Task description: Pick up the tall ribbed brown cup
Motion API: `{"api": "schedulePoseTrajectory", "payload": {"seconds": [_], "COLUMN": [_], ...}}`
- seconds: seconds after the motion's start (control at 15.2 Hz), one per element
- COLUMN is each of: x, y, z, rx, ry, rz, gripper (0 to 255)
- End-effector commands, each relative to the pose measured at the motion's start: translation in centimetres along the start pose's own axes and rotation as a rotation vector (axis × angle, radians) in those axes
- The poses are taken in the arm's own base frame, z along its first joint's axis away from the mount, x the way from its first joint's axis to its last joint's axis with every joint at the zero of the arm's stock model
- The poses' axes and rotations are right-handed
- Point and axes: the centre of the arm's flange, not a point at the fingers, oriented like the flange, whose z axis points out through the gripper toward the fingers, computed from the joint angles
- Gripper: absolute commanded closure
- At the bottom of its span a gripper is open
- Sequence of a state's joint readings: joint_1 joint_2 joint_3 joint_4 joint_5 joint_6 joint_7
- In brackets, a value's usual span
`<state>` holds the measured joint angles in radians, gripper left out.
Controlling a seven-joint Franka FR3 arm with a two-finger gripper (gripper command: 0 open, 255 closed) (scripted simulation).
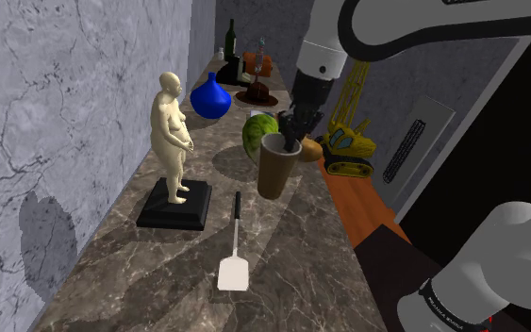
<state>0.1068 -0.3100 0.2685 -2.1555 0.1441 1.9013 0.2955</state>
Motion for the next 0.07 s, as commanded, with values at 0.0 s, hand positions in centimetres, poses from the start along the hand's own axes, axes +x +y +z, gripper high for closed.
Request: {"api": "schedulePoseTrajectory", "payload": {"seconds": [0.0], "x": [-0.11], "y": [-0.01], "z": [-0.34], "rx": [0.0], "ry": [0.0], "rz": [0.0], "gripper": [255]}}
